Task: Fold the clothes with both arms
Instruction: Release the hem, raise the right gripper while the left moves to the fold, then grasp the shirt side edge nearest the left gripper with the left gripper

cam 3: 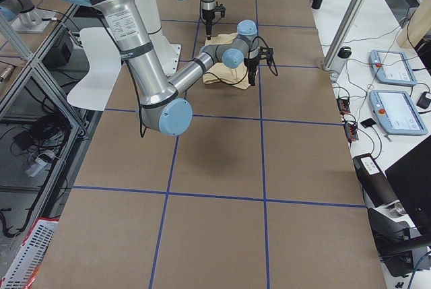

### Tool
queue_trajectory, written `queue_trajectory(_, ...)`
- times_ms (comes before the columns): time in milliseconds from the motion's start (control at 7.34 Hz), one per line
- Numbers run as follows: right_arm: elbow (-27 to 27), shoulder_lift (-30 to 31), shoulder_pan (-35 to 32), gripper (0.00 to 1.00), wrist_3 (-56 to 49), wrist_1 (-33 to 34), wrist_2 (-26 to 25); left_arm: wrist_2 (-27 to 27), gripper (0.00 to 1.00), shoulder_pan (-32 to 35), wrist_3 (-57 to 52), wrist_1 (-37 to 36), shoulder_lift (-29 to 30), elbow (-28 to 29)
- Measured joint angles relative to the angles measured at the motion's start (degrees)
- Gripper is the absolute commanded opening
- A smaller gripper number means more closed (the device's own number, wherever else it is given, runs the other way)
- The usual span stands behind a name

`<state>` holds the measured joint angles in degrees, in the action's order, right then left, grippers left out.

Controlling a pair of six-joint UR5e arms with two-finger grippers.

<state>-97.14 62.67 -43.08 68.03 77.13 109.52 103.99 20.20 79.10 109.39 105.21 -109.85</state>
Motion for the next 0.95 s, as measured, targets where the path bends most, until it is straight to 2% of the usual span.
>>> queue_trajectory(272, 0.0, 0.0, 0.1, 1.00, 0.0, 0.0, -0.1, 0.0, 0.70, -0.6, 0.1, 0.0, 0.0, 0.6)
queue_trajectory(545, 0.0, 0.0, 0.2, 1.00, 0.0, 0.0, -0.2, 0.0, 0.62, -0.8, 0.0, 0.0, 0.0, 1.1)
queue_trajectory(817, 0.0, 0.1, 0.2, 1.00, 0.0, 0.0, -0.3, 0.1, 0.60, -0.9, 0.1, 0.0, 0.0, 1.6)
queue_trajectory(953, 0.0, 0.1, 0.2, 1.00, 0.0, 0.0, -0.4, 0.1, 0.43, -1.0, 0.1, 0.0, 0.0, 1.8)
